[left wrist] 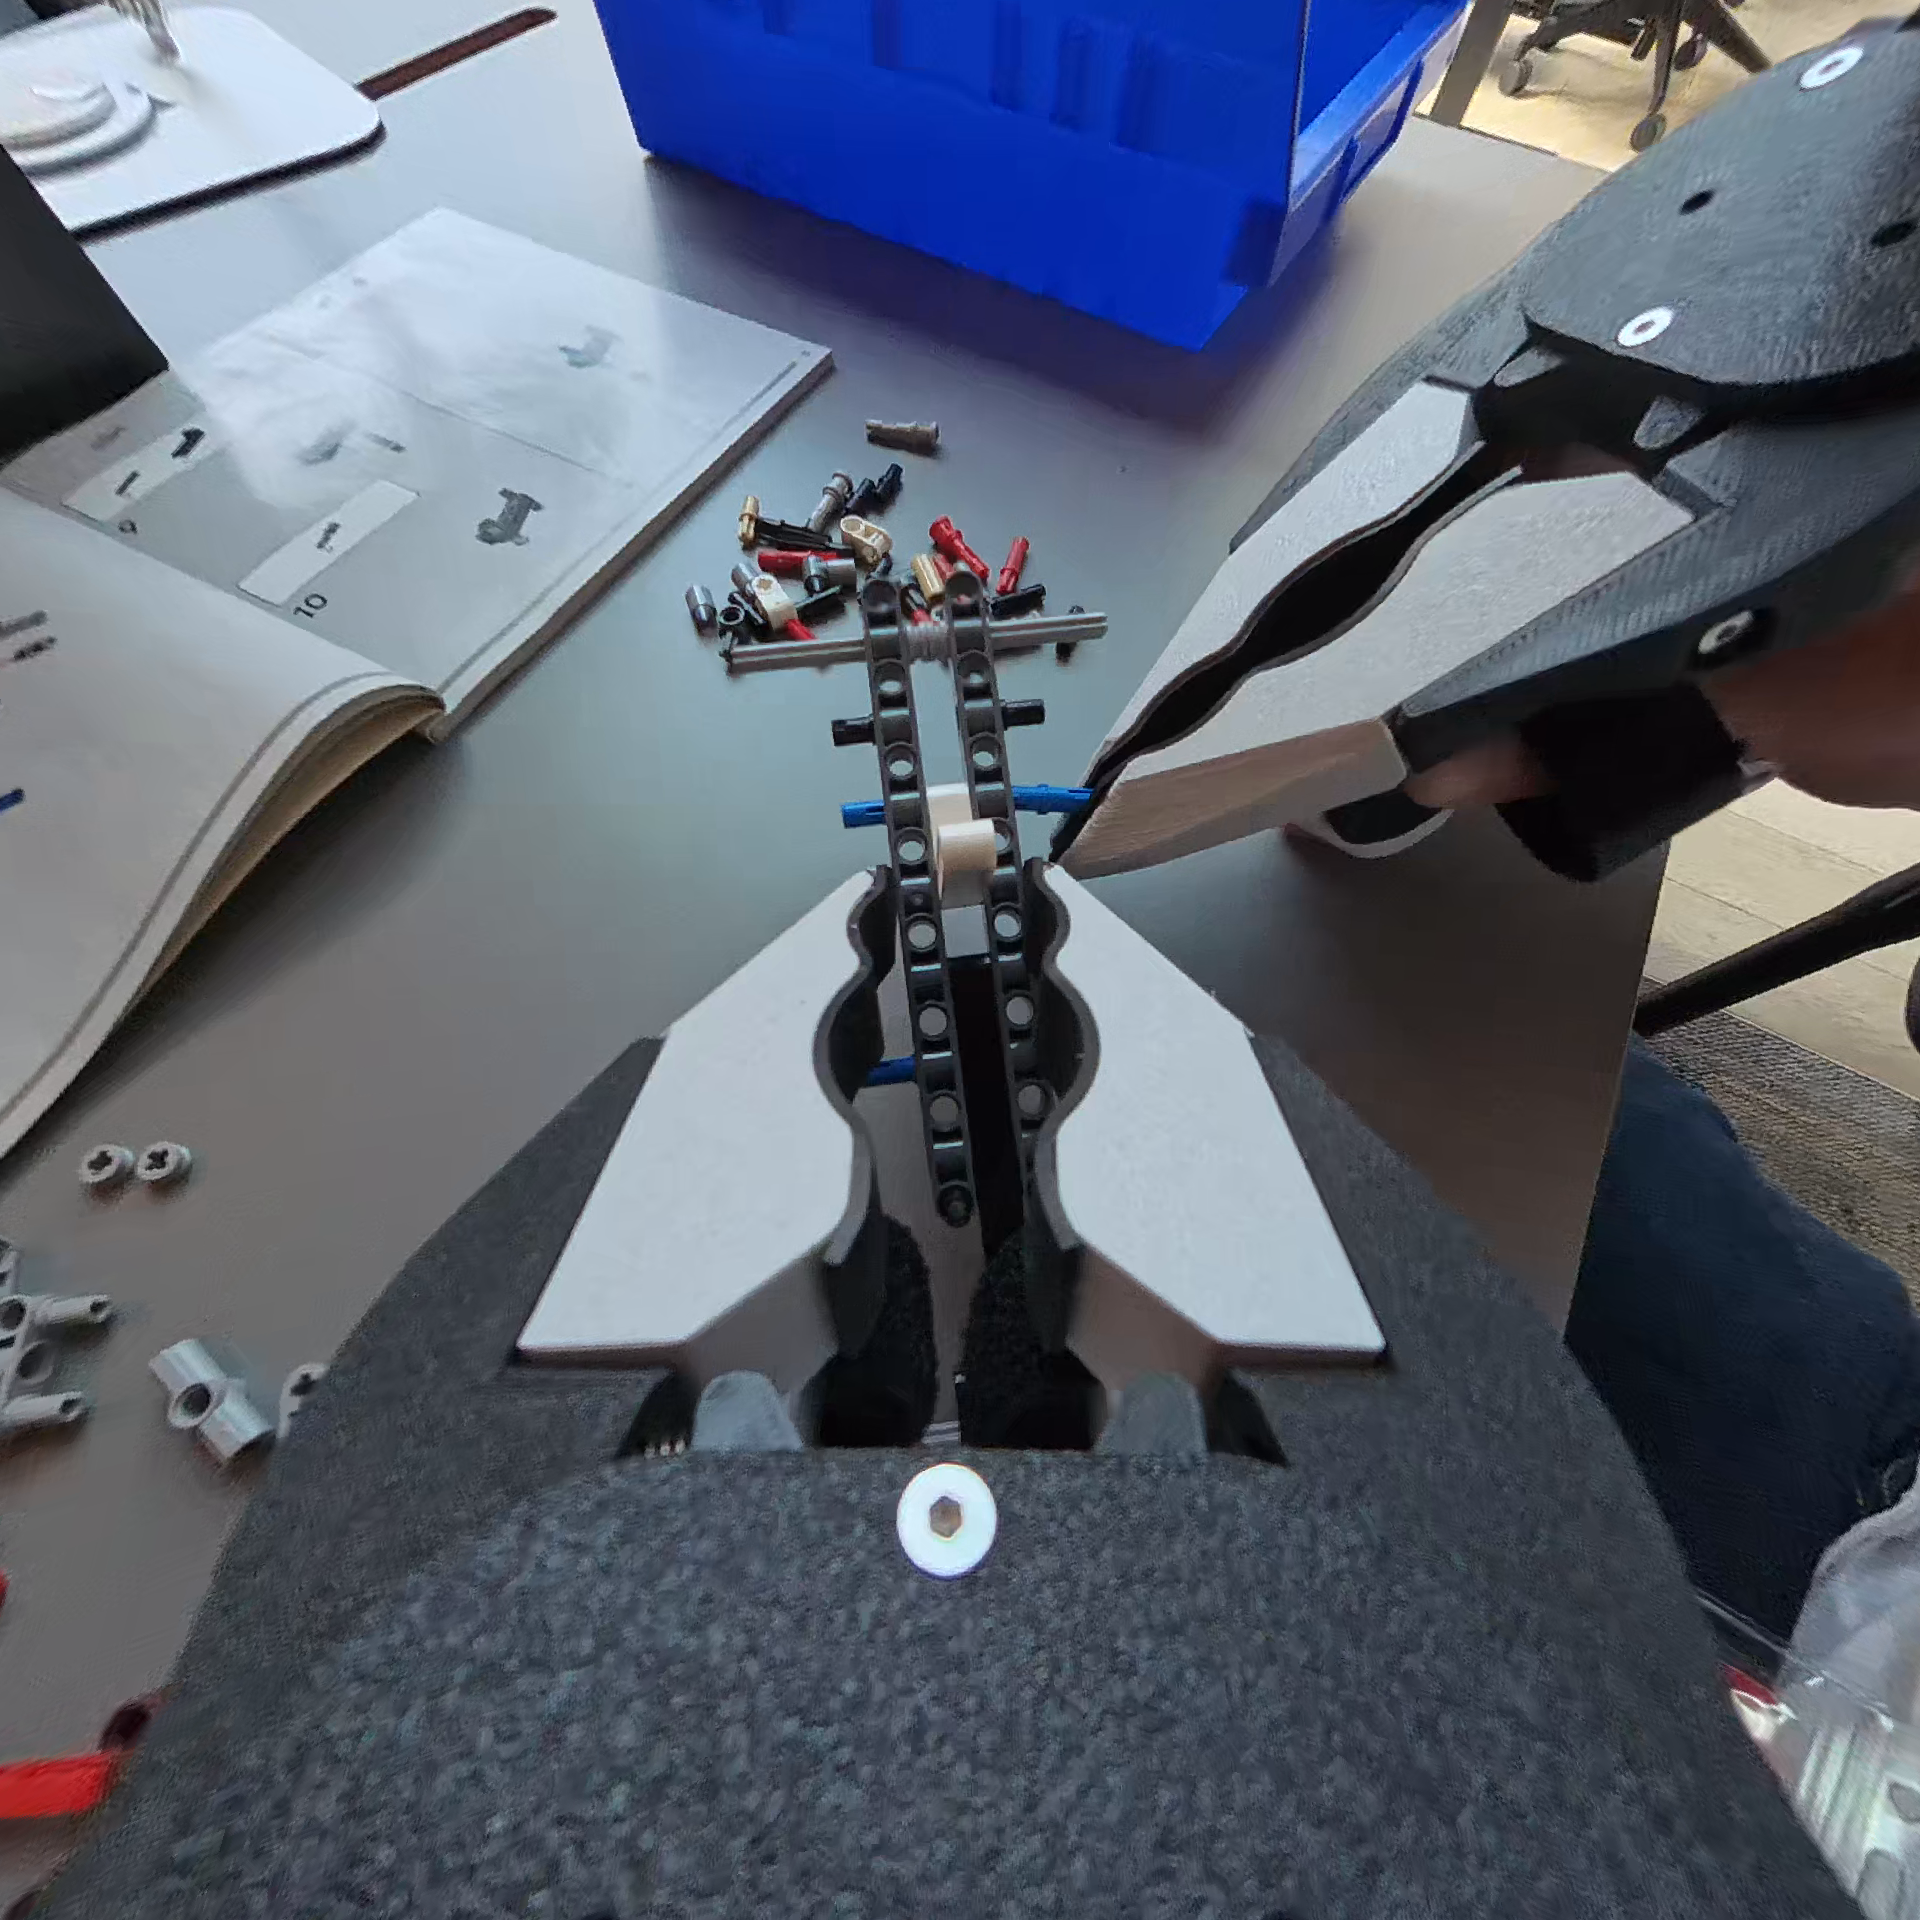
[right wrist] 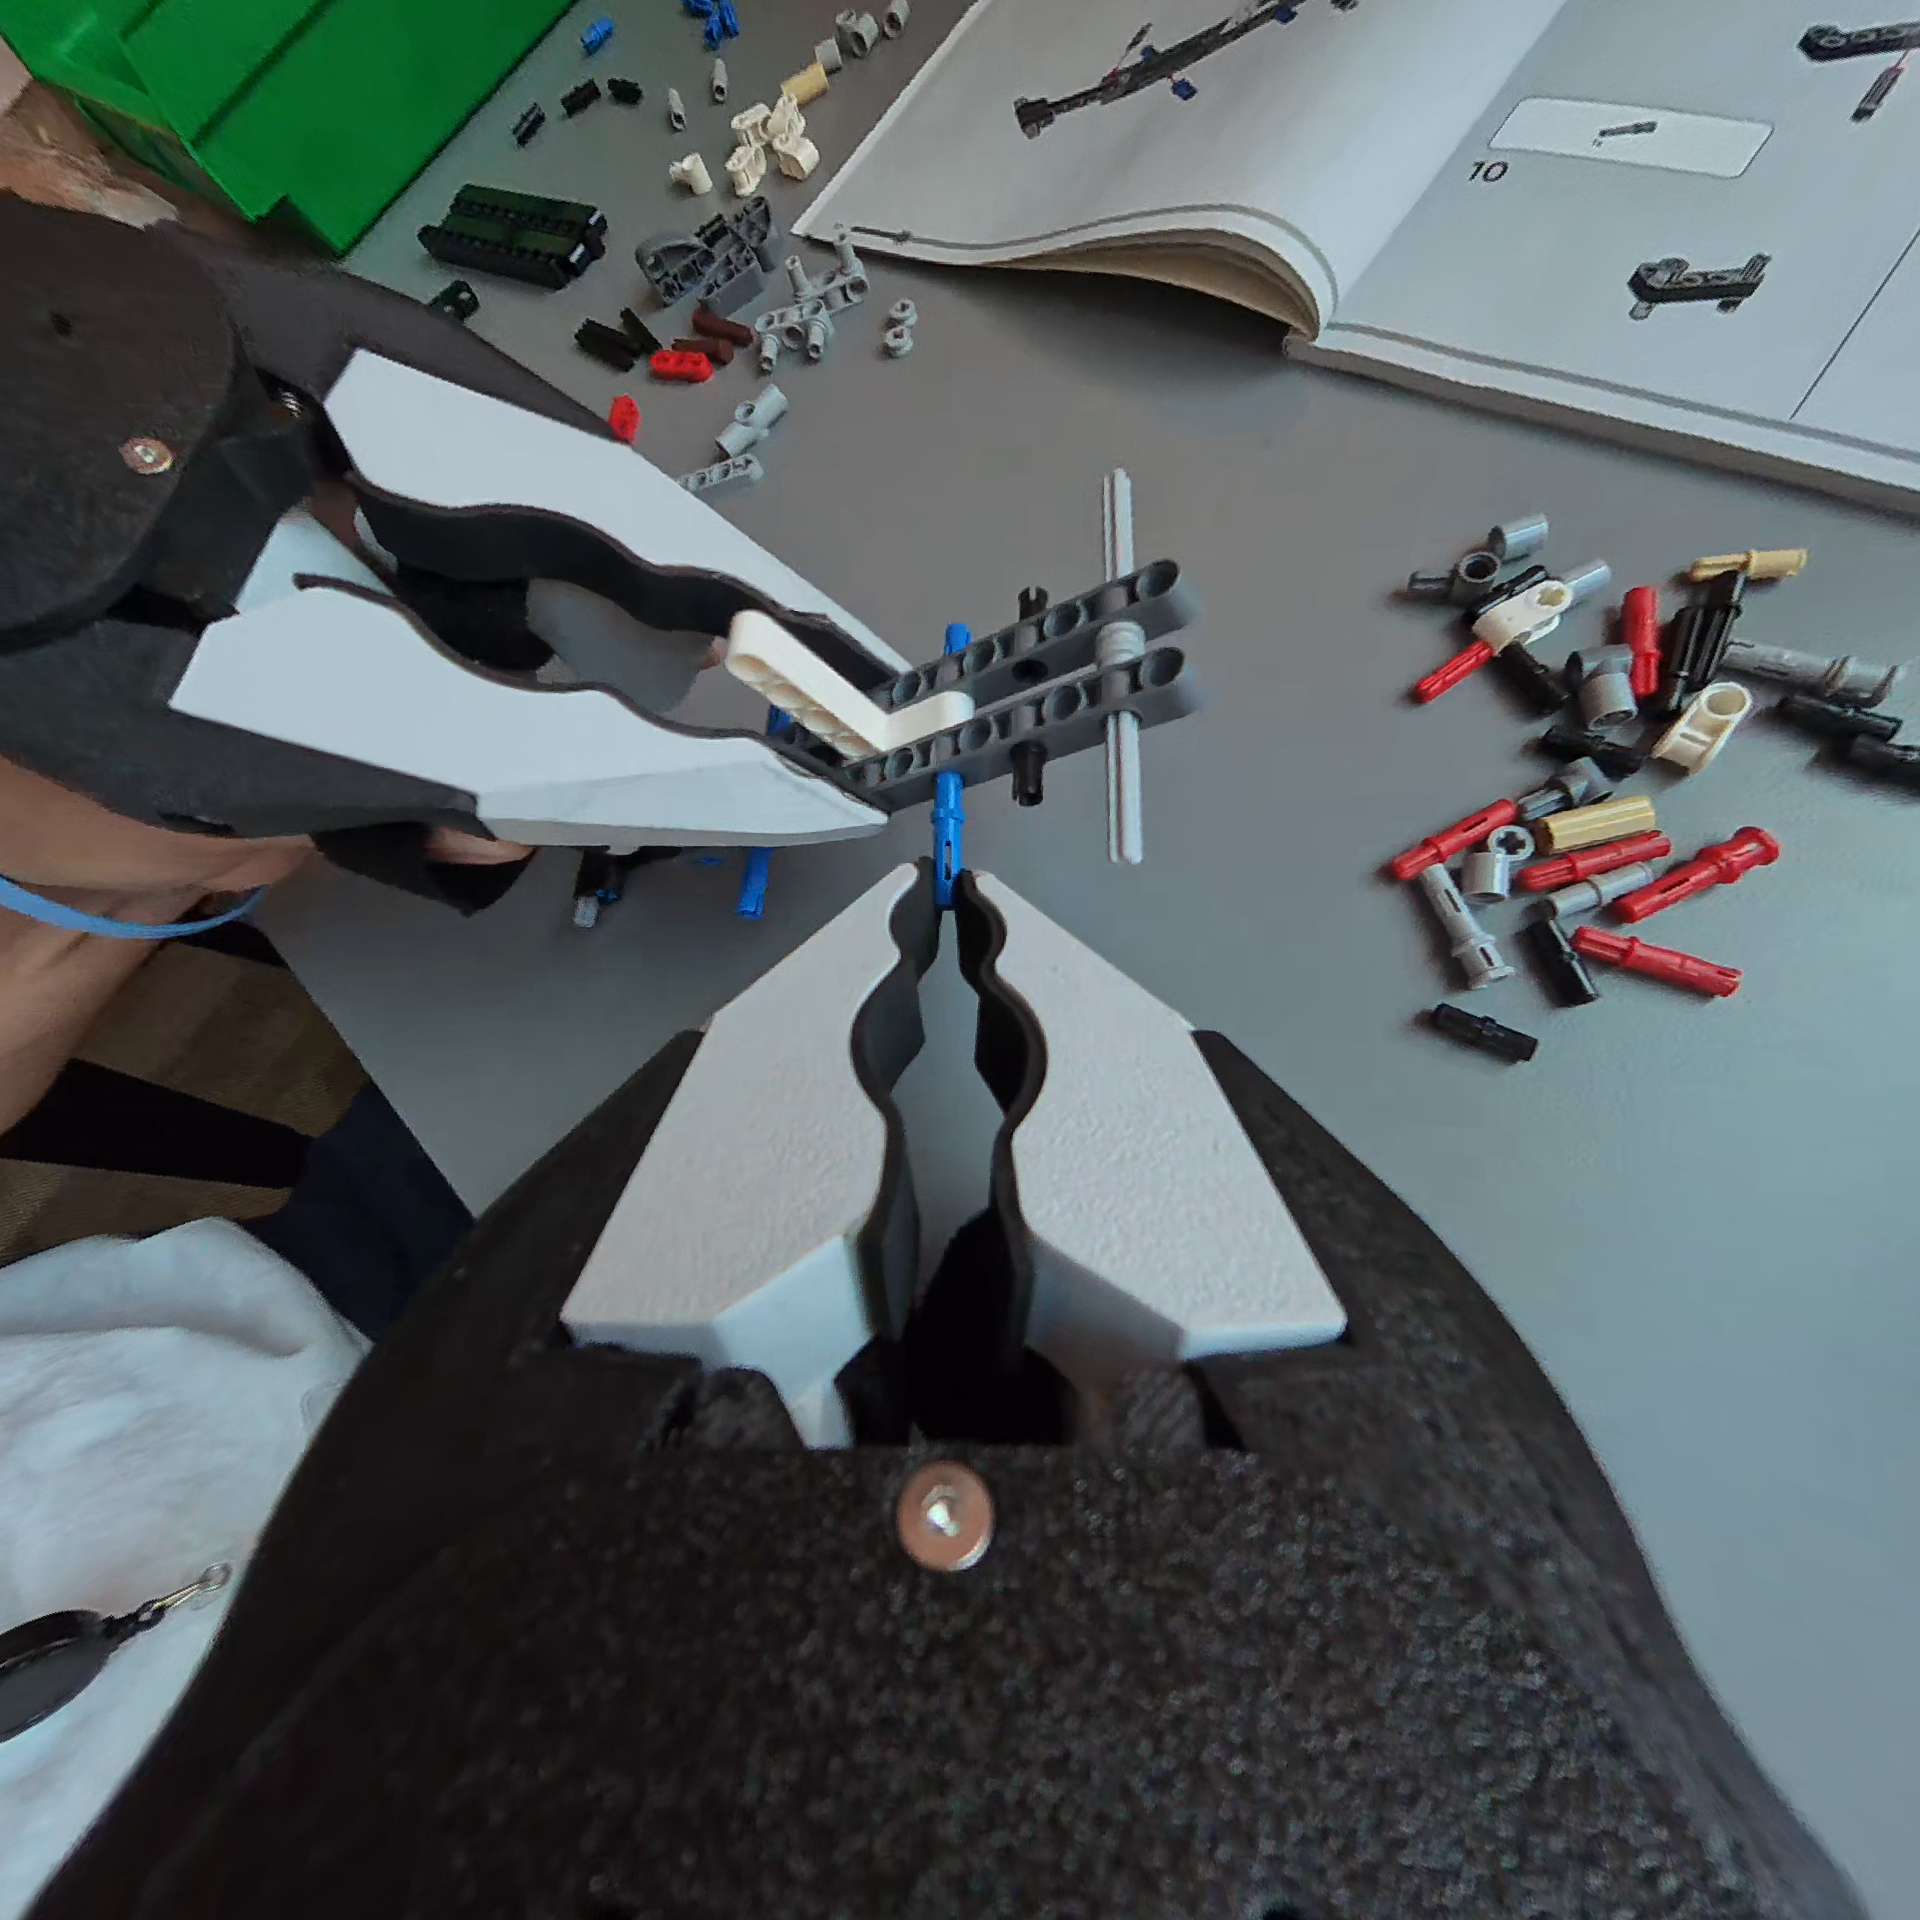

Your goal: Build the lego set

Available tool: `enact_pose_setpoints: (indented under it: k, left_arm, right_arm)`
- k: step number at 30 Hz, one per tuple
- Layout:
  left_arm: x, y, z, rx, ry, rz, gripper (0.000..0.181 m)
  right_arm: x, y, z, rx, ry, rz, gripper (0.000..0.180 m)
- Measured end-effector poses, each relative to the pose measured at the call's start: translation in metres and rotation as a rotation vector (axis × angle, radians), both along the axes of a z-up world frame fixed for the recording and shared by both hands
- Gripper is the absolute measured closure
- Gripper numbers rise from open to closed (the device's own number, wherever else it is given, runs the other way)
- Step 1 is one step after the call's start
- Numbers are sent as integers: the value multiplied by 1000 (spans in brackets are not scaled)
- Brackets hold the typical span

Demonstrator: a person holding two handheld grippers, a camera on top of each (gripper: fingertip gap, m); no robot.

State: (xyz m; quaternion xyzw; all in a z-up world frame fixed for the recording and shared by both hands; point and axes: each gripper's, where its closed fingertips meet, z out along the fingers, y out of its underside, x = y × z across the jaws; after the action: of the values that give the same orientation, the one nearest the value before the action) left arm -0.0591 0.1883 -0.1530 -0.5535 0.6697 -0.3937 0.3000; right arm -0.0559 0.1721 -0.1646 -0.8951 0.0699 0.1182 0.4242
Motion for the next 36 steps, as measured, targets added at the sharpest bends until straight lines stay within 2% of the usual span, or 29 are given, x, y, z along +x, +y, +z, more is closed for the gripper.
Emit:
enact_pose_setpoints:
  k: [1, 13, 18, 36]
  left_arm:
    - [0, 0, 2, 19, -8, -5, 158]
    - [-10, -7, 28, 488, -244, -137, 158]
    - [-10, -10, 32, 506, -276, -132, 159]
    - [-7, -17, 30, 679, -265, -176, 158]
  right_arm:
    - [-1, 0, 1, 9, 22, 4, 178]
    - [-18, -9, 20, 138, 231, 138, 178]
    - [-21, -10, 26, 230, 239, 170, 178]
    - [-21, -13, 16, 222, 255, 170, 178]
